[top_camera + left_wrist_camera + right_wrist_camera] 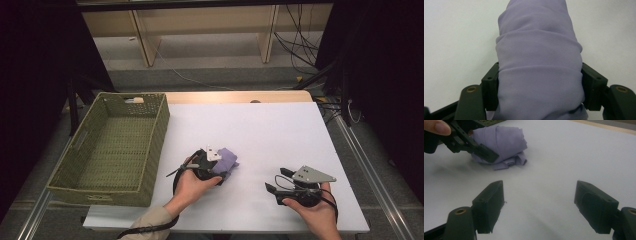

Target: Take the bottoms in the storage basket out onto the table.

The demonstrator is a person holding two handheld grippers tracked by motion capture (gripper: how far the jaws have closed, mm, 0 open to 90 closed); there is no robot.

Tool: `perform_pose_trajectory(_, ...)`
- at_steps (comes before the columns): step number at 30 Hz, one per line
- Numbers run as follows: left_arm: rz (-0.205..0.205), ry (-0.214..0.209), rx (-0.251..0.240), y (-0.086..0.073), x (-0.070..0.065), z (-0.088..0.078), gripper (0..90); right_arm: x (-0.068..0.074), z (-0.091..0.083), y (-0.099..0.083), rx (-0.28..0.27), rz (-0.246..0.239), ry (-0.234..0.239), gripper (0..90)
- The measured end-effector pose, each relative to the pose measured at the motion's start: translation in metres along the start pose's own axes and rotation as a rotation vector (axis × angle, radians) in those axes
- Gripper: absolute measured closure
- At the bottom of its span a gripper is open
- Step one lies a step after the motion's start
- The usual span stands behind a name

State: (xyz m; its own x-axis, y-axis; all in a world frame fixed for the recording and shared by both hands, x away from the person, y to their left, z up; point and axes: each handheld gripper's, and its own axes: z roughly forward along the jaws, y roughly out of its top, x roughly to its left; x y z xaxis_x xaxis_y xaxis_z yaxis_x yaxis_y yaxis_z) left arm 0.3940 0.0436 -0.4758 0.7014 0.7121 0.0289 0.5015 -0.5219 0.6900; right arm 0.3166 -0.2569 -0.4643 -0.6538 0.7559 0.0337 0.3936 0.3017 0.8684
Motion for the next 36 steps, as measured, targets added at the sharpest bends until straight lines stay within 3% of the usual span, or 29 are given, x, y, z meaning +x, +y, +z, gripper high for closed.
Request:
perform_pose_trajectory(8, -0.043, -0.027, -0.004, -0.002, 0.003, 0.001, 27.8, 0.000, 0.001, 0.000, 0.002, 0.002, -0.001, 24.7)
perform_pose_trajectory(16, -0.072, -0.050, -0.018, -0.002, 0.004, -0.004, 13.3, -0.001, 0.001, 0.000, 0.002, 0.007, 0.002, 24.3)
perform_pose_trajectory(23, -0.030, -0.063, -0.027, -0.004, 0.001, -0.017, 1.0, 0.000, 0.001, 0.000, 0.006, 0.010, 0.003, 24.2)
perform_pose_trajectory(30, -0.011, -0.070, -0.058, -0.011, 0.000, -0.031, 0.2, 0.000, 0.002, 0.000, 0.009, 0.010, -0.002, 24.1)
perform_pose_trajectory(36, 0.030, -0.088, -0.075, -0.021, -0.006, -0.041, 1.2, 0.000, 0.004, 0.000, 0.011, 0.012, -0.009, 23.9)
